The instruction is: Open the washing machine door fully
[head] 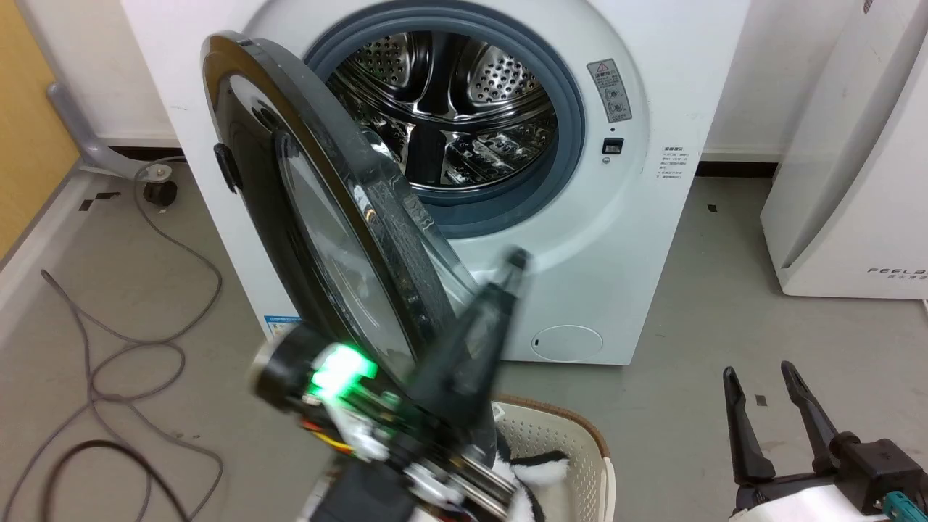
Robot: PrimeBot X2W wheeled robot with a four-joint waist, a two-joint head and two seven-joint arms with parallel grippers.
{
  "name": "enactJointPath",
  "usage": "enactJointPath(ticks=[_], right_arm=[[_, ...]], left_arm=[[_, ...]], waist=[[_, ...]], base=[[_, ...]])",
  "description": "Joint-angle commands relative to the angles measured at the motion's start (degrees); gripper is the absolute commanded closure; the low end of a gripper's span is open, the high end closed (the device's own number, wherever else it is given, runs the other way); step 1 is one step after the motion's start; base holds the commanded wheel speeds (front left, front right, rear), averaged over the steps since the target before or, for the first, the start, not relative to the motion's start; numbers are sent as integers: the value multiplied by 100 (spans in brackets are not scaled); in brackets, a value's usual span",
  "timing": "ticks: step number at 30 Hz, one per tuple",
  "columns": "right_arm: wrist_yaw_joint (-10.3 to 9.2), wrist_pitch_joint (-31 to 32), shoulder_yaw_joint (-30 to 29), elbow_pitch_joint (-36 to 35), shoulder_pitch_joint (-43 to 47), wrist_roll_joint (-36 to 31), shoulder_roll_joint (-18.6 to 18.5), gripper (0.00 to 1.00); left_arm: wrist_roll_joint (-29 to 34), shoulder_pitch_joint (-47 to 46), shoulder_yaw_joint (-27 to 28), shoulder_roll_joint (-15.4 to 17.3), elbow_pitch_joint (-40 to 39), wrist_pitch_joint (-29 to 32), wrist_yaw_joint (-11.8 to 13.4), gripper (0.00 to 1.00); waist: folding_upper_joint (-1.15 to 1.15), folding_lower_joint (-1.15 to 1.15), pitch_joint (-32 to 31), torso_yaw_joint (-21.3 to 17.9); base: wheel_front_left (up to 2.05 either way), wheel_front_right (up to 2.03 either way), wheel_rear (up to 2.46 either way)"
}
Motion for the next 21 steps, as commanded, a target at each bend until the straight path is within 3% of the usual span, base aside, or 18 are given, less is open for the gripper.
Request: enactJointPath(ticks=[1,12,21], right_arm=[[5,-25,-5,-24,102,-20,27,0],[5,-25,-52,-44,127,-26,27,0],[5,-25,-19,-39,107,-45,27,0]], left_arm=[[38,-22,-132,-13,23,-25,-42,100],[31,255,-1247,20,477,-25,-241,100],[-115,498,-1500,42,1206,-25,-178,100]], waist=[[0,0,-4,2],[0,0,-14,50],[0,0,61,44]], base=[[0,0,0],[0,0,0],[0,0,0]])
